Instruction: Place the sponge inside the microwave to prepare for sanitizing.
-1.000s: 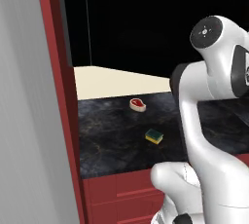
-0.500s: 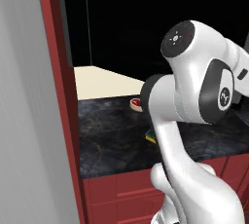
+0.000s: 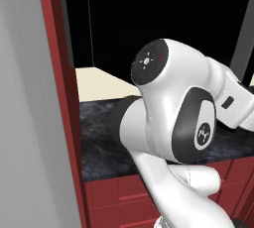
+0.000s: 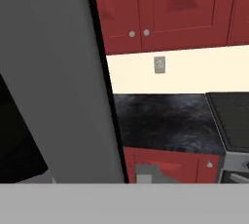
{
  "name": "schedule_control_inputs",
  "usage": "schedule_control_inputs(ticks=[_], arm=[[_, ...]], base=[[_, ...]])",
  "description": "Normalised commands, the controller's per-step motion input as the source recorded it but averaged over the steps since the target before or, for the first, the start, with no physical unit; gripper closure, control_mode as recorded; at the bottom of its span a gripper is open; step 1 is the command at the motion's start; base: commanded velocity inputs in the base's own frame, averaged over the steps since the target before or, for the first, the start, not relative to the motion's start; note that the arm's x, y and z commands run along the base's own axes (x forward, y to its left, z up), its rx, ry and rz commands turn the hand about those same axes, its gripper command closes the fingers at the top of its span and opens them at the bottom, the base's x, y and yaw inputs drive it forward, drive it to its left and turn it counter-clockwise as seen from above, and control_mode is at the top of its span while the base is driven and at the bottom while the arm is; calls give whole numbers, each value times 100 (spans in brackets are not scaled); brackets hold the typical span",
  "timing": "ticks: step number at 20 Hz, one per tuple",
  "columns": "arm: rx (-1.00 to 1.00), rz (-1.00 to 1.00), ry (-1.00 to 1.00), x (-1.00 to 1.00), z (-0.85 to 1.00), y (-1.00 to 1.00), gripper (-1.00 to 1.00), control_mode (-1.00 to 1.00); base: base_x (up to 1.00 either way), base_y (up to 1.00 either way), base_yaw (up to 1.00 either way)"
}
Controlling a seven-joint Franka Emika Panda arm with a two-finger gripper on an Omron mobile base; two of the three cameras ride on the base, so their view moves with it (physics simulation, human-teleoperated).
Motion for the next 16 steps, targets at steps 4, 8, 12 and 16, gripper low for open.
schedule_control_inputs(ticks=[4,8,12,16], arm=[[0,0,0,0,0,0,-100,-100],[0,0,0,0,-2,5,-100,-100],[0,9,0,0,-7,32,-100,-100],[0,19,0,0,0,28,-100,-100]], base=[[0,0,0],[0,0,0],[0,0,0],[0,0,0]])
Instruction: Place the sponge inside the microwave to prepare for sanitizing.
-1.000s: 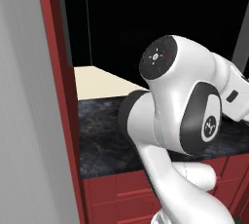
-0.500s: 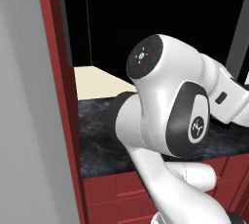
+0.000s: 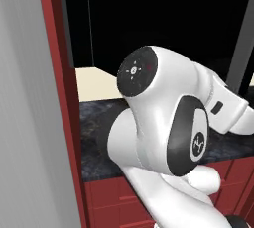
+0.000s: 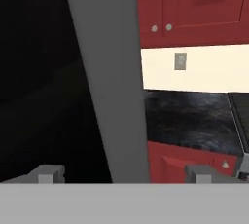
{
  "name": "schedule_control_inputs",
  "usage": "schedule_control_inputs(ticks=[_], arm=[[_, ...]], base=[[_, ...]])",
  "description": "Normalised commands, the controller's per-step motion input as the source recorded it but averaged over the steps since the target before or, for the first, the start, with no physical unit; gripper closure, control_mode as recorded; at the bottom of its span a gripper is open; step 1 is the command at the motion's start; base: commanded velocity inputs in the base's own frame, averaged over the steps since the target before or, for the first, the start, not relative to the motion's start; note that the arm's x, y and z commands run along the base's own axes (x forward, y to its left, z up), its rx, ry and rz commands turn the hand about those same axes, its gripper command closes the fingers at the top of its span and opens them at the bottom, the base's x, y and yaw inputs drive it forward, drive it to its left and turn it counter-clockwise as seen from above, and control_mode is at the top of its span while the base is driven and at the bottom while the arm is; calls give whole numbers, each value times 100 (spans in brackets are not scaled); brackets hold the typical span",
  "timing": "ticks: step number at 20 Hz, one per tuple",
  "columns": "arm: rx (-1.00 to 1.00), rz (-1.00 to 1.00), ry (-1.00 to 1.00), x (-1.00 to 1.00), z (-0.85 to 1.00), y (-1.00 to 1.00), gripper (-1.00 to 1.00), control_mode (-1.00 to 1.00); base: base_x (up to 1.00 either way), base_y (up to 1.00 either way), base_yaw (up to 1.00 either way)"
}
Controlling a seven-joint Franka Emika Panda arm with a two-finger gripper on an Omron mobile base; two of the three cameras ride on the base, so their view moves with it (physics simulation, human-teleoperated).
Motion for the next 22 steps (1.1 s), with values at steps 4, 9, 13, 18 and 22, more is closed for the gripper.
schedule_control_inputs(ticks=[4,9,13,18,22], arm=[[2,32,0,-31,0,0,-100,-100],[15,24,-1,-81,0,-7,-100,-100],[53,3,-5,-59,0,-93,-100,-100],[68,19,-4,-18,0,-99,-100,-100],[68,33,0,8,0,-92,-100,-100]], base=[[0,0,0],[0,0,0],[0,0,0],[0,0,0],[0,0,0]])
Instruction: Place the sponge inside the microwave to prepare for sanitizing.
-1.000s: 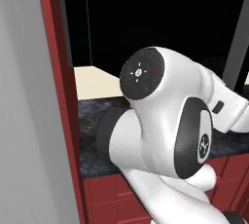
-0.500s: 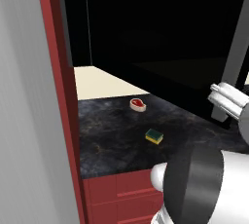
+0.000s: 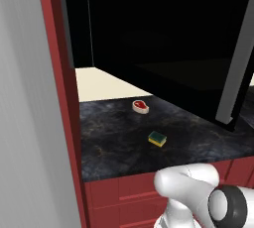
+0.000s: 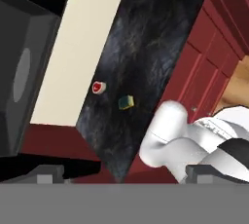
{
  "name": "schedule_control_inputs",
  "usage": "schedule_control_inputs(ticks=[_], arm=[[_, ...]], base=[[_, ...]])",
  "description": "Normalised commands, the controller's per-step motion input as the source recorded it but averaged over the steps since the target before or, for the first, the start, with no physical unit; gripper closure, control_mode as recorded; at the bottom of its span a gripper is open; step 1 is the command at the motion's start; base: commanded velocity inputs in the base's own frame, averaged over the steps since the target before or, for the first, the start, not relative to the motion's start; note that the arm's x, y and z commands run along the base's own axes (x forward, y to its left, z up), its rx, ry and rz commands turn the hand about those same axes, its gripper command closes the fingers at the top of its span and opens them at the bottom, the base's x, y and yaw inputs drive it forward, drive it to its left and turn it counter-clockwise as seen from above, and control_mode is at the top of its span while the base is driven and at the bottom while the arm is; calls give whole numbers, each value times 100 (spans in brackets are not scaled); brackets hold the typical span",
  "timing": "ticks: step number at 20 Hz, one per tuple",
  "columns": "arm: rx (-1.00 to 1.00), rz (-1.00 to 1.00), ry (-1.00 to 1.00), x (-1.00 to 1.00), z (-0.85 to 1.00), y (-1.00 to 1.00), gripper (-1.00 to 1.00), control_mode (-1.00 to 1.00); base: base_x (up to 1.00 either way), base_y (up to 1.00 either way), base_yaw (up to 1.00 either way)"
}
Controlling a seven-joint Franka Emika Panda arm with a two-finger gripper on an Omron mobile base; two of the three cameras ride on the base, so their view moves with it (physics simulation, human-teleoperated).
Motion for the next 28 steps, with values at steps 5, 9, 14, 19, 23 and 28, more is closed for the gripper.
schedule_control_inputs(ticks=[5,9,14,19,23,28], arm=[[45,34,0,83,-17,-45,-100,-100],[36,38,-4,95,-17,-19,-100,-100],[37,29,-5,90,-17,0,-100,-100],[43,17,-20,64,-3,25,-100,-100],[27,19,-11,14,25,43,-100,-100],[2,20,-2,0,13,62,-100,-100]], base=[[0,0,0],[0,0,0],[0,0,0],[0,0,0],[0,0,0],[0,0,0]])
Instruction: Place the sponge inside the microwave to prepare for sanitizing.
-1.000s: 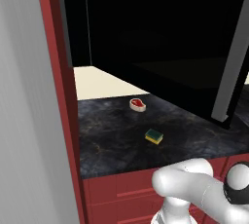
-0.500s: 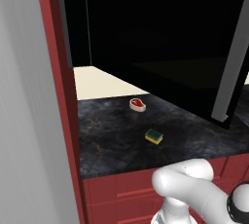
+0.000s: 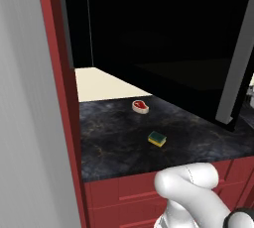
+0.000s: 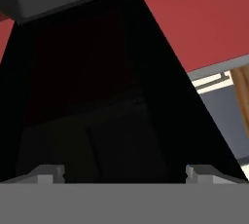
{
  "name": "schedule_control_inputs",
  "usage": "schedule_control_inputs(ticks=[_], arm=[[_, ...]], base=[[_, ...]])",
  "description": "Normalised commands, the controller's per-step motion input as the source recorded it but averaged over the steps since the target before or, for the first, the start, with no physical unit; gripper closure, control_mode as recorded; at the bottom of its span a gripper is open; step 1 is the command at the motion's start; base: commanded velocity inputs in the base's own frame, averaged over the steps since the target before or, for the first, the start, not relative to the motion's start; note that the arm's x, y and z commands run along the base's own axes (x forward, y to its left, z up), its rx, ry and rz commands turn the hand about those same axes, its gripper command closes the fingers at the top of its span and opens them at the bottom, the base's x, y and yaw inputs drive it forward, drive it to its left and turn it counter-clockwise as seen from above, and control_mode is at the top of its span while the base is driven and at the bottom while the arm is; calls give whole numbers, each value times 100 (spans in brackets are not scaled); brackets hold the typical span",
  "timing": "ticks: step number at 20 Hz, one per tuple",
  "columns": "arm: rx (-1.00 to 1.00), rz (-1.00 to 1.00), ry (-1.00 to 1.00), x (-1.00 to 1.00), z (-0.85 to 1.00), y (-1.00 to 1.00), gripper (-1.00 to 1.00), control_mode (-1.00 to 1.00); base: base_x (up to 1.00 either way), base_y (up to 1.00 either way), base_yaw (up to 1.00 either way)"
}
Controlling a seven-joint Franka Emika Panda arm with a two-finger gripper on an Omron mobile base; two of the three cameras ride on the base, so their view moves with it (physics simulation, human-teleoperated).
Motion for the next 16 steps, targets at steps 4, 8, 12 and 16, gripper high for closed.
schedule_control_inputs(ticks=[4,8,12,16], arm=[[-5,24,0,24,0,61,-100,-100],[-7,22,0,8,1,73,-100,-100],[-1,22,0,-1,0,89,-100,-100],[-1,14,0,-12,0,100,-100,-100]], base=[[0,0,0],[0,0,0],[0,0,0],[0,0,0]])
